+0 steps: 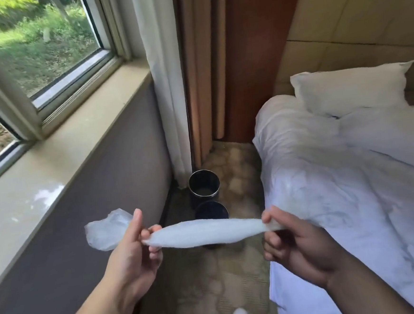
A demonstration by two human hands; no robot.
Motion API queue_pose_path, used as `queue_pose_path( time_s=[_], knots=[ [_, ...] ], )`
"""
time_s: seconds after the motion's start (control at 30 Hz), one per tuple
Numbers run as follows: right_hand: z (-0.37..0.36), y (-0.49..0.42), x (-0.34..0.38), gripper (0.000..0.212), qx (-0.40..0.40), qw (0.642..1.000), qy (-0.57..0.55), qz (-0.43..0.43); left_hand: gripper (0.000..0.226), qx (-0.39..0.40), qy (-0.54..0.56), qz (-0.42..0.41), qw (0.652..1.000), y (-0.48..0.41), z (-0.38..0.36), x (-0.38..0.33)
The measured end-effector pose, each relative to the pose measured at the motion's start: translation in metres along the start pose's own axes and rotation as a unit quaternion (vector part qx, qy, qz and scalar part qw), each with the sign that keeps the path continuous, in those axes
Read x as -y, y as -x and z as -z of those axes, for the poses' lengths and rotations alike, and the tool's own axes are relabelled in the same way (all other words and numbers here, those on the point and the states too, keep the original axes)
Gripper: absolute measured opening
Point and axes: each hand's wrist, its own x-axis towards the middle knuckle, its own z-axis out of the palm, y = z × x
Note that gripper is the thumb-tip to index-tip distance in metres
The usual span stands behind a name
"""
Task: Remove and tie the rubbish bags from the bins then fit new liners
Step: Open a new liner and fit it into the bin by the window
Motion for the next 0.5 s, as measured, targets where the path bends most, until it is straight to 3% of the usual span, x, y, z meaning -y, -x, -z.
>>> queue_pose_path(
  time_s=[0.17,0.3,0.5],
  knots=[
    [0.023,-0.082,0.055,0.031,-0.043,0.999,-0.010,-0.012,0.039,-0.054,-0.047,-0.031,0.997,-0.066,-0.055,-0.010],
    [0.042,-0.131,0.085,0.033,-0.078,0.997,0.007,-0.003,0.022,-0.059,0.014,-0.024,0.998,-0.119,-0.078,-0.019],
    [0.075,-0.207,0.137,0.036,-0.150,0.987,0.045,0.021,0.069,0.015,0.070,-0.058,0.996,-0.221,-0.131,-0.048]
  ],
)
